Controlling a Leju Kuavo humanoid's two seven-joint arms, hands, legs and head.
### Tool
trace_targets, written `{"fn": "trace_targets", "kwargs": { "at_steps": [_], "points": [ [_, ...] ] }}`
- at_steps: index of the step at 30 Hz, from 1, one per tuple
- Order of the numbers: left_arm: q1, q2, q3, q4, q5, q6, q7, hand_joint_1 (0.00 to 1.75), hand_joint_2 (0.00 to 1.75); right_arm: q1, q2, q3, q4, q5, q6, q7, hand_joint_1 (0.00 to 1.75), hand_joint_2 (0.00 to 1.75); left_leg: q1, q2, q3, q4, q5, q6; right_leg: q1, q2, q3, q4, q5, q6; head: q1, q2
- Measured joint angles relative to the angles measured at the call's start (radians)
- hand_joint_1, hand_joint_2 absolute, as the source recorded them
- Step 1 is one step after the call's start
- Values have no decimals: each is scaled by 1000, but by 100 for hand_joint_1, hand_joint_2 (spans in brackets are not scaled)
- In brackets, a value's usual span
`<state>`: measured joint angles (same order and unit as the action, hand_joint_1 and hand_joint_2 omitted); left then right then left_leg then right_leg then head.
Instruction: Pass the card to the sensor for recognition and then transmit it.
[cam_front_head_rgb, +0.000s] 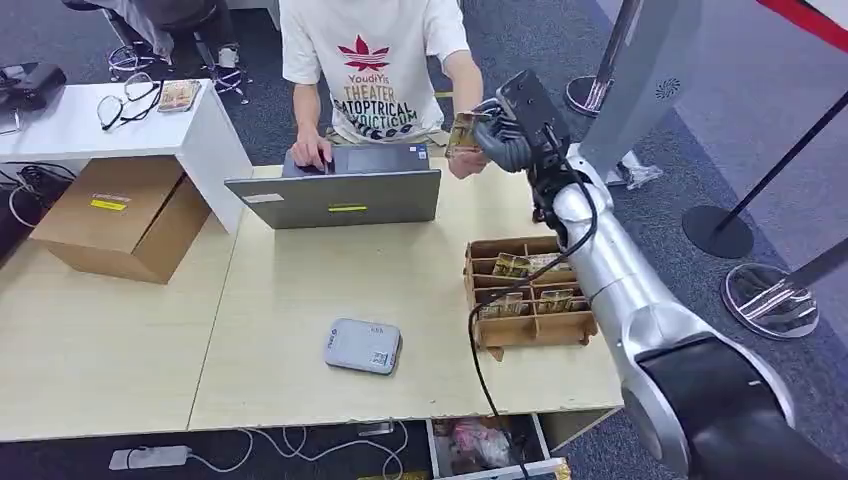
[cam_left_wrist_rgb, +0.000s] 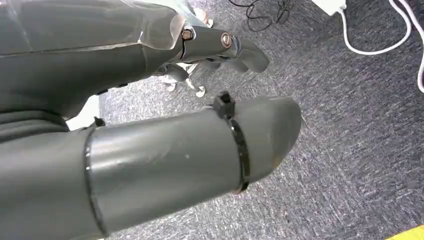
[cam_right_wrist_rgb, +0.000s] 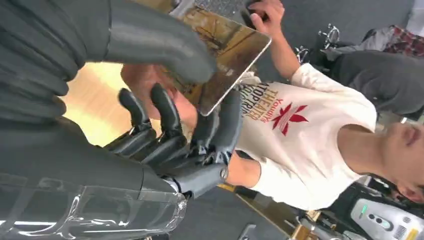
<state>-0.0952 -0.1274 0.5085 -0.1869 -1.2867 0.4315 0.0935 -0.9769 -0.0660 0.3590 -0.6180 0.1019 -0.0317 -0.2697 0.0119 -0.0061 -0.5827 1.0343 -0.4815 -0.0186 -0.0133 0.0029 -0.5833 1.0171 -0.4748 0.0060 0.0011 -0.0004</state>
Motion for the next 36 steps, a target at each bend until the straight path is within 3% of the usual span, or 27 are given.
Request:
{"fn": "trace_targets", "kwargs": {
  "at_steps": [13, 24, 36],
  "points": [
    [2, 0, -1, 0, 5, 3, 0, 0, 0, 71, -1, -19, -73, 31, -4, -22, 0, 175, 0, 0, 0, 0, 0, 0, 0, 0, 0, 0, 0, 0, 0, 0],
    [19, 1, 0, 0, 43, 27, -16, 0, 0, 233, -16, -22, -424, 198, -97, -34, 0, 175, 0, 0, 0, 0, 0, 0, 0, 0, 0, 0, 0, 0, 0, 0],
    [31, 1, 2, 0, 66, 42, -28, 0, 0, 452, -99, 5, -741, 442, -153, 8, 2, 175, 0, -1, -1, 0, -1, 0, 0, -1, 0, 0, 0, 0, 0, 0]
  ]
}}
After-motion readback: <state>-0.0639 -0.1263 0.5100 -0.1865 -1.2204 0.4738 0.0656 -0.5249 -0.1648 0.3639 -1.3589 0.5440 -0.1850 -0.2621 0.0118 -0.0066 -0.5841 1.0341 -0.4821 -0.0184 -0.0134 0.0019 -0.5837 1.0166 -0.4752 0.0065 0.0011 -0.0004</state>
